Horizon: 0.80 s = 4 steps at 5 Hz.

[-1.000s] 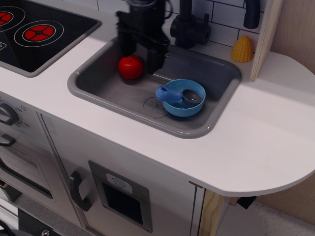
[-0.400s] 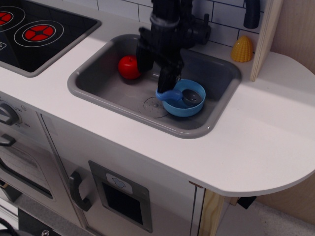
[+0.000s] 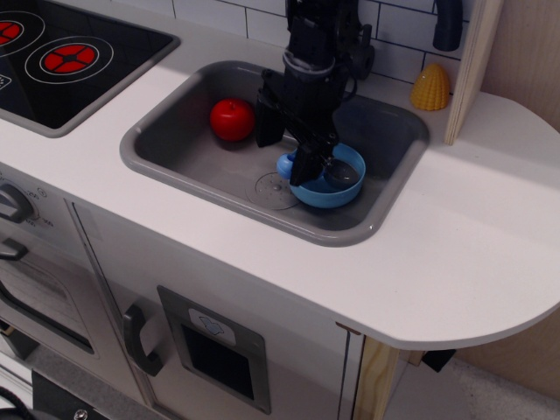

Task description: Take spoon out of bowl sink

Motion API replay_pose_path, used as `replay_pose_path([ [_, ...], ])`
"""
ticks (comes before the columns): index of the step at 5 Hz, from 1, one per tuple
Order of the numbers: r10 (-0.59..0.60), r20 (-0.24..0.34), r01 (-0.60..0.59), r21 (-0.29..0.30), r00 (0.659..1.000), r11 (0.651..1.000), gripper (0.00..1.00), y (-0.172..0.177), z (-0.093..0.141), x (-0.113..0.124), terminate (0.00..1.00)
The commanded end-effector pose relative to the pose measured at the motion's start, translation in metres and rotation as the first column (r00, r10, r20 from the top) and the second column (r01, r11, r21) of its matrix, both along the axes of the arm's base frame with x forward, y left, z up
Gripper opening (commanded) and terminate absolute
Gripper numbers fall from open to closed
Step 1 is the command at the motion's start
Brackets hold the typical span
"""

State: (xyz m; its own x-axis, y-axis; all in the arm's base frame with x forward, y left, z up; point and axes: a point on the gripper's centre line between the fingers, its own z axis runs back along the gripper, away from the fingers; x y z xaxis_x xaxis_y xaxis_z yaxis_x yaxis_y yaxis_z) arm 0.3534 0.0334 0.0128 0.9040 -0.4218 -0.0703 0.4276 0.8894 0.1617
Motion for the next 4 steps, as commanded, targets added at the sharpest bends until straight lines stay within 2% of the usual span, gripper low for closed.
replay_pose_path([
  [1, -0.014, 0.043, 0.015, -0.017, 0.999, 1.0, 1.0, -0.0004, 0.0165, 0.0086, 0.0],
  [2, 0.002, 0.062, -0.001, -0.024, 0.998, 1.0, 1.0, -0.0017, 0.0172, 0.0085, 0.0],
  [3, 0.003, 0.052, -0.003, -0.013, 0.999, 1.0, 0.0, -0.002, 0.0142, 0.0087, 0.0],
  [4, -0.003, 0.047, 0.004, -0.015, 0.999, 1.0, 0.0, -0.0031, 0.0119, 0.0075, 0.0],
])
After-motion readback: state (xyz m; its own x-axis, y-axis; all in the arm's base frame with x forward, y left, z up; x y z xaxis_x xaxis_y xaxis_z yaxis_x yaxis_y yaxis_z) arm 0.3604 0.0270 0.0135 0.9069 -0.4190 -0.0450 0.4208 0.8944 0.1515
